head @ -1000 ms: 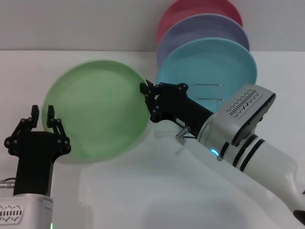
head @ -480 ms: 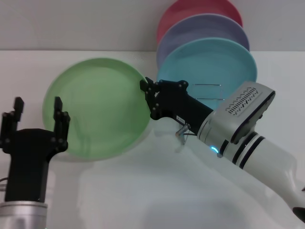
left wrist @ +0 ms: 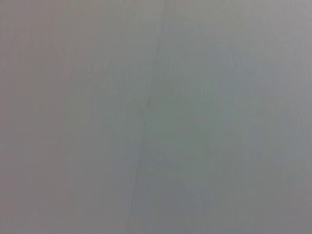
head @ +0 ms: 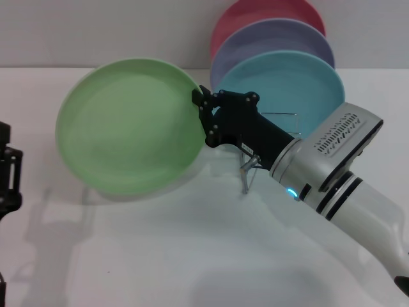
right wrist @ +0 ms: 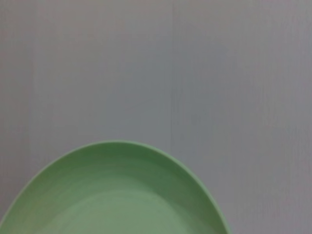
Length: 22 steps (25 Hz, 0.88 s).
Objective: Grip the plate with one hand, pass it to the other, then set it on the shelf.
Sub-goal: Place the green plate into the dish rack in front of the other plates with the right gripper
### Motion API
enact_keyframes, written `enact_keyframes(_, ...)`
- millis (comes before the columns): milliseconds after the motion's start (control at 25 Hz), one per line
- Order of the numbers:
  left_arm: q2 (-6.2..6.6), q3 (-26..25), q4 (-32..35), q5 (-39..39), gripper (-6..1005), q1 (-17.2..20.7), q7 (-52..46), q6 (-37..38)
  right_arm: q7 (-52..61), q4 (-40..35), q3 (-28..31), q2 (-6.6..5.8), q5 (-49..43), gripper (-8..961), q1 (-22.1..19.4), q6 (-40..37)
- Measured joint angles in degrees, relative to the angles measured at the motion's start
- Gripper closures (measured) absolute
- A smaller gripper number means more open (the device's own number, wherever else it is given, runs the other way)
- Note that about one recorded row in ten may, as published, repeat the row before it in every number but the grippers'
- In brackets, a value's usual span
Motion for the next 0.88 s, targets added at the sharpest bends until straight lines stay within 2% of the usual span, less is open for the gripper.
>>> enact_keyframes(560, 0.16, -5.65, 4.76, -0.46, 319, -0.26, -3.56, -0.72, -0.05, -1.31, 1.89, -0.18, -1.47, 932, 1.35, -2.27)
enact_keyframes(880, 0.12, -11.88, 9.25, -0.15, 318, -0.53, -10.45, 1.2, -1.52, -0.51, 4.37, -0.14, -6.46, 931, -0.89, -5.67)
